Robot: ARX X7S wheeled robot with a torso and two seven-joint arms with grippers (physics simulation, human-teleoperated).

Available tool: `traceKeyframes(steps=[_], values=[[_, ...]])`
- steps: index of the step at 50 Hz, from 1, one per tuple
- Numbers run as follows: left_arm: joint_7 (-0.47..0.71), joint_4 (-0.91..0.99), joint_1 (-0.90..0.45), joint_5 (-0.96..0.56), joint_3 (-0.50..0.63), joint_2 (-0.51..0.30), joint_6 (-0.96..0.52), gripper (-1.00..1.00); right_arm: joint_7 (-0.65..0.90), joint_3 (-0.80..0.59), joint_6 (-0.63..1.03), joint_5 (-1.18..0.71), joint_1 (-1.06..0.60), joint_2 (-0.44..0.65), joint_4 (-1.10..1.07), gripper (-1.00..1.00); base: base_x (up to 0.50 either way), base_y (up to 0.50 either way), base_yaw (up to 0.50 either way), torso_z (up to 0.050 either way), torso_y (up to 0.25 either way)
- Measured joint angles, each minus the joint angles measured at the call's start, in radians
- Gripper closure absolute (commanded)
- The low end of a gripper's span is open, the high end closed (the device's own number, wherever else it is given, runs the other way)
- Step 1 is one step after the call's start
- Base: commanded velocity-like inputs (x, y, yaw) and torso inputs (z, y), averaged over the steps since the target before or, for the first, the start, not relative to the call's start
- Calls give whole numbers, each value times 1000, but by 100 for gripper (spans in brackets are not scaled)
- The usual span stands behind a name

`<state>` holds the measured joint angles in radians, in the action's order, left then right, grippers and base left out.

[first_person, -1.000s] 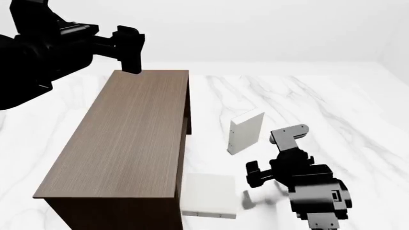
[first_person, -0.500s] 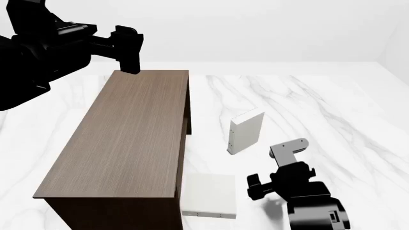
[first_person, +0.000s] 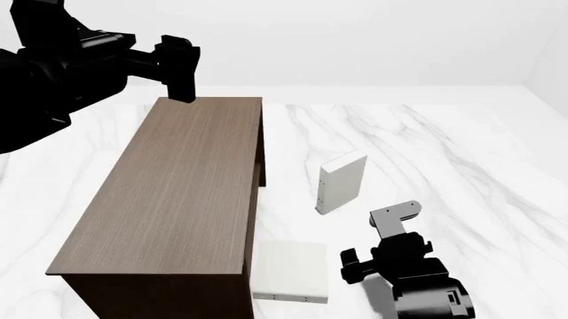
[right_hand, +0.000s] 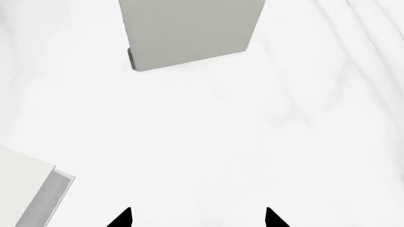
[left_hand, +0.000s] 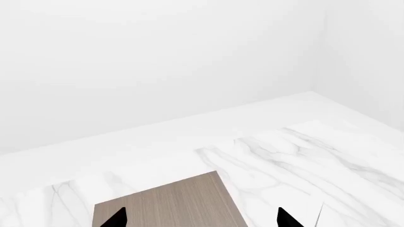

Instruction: Pick up the book on the right and place it under the cabinet shelf.

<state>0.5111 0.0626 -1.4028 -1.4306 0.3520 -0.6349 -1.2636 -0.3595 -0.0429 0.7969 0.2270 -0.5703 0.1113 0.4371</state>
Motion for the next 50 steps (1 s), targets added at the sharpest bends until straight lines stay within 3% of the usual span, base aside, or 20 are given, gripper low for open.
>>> traceKeyframes(steps=[50], values=[[11,3,-1,-19,16,-15,15,-100,15,-122,-156,-31,-135,-54,260,-100,0,0,0,0,0]])
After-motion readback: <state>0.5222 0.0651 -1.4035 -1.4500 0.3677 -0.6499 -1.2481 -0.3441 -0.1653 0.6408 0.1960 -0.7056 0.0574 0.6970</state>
